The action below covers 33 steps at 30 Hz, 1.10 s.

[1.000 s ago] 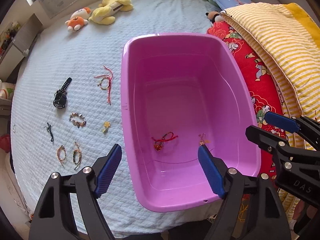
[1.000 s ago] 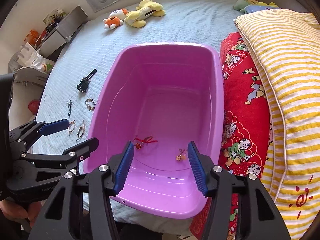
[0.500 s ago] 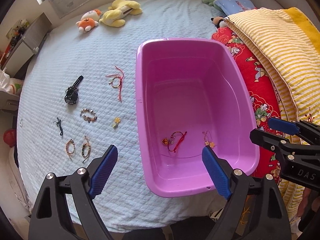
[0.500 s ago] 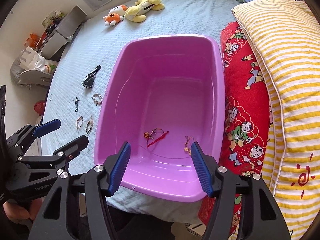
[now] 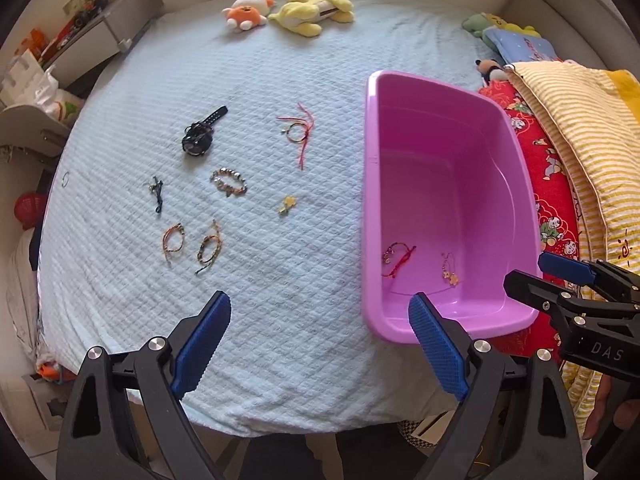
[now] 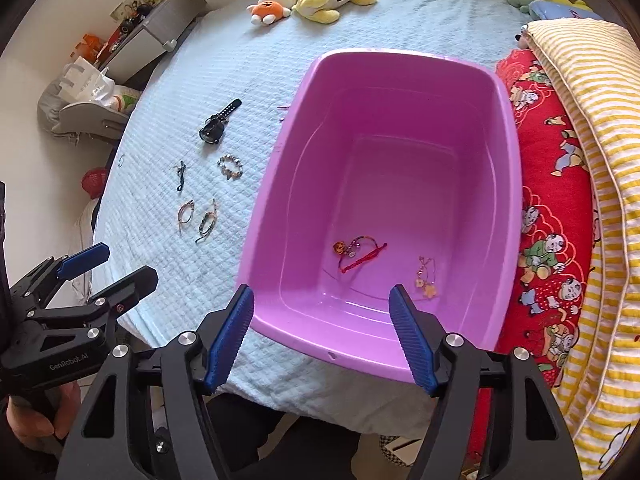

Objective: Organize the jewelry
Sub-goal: 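Withdraw both open grippers from the pink tub back over the bed, then move both grippers toward the two braided bead bracelets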

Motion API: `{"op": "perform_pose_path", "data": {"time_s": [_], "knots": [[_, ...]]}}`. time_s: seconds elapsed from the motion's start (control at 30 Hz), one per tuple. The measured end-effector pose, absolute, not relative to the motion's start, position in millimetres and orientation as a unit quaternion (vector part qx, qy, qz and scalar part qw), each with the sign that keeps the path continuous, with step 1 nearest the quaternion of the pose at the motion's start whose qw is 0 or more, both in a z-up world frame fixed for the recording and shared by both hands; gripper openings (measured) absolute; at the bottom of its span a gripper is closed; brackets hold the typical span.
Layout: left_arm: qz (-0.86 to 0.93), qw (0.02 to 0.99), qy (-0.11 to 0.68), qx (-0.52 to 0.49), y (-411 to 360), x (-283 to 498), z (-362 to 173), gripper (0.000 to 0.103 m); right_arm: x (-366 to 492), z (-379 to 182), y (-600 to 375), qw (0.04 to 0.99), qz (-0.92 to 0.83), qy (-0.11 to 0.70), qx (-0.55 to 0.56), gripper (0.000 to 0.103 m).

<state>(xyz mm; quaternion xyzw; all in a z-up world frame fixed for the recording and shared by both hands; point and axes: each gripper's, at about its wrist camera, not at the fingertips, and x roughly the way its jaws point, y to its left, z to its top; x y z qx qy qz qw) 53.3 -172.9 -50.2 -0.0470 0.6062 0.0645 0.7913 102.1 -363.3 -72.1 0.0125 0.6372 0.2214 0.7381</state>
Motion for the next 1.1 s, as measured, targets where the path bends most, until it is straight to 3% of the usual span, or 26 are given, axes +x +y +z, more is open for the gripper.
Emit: {"op": "perform_pose_path", "data": {"time_s": [0.4,0.73,1.1], "knots": [[0.127,0.795,0.586,-0.094,-32.6,-10.6,-61.2,0.09,41.0,-80.4,-236.1,0.728,0.249,0.638,-0.021,0.07],[0.094,0.818,0.566,-0.041,85.4,-48.9,-80.0,0.09,-12.0,-96.8,-147.9,0.766,0.178,0.617,0.033,0.07],[0.075,0.817,0.571,-0.021,117.5,-49.1,-127.6,0.09,-31.4,-121.6,-83.6,0.784,0.169,0.596,0.038,0.07]]}}
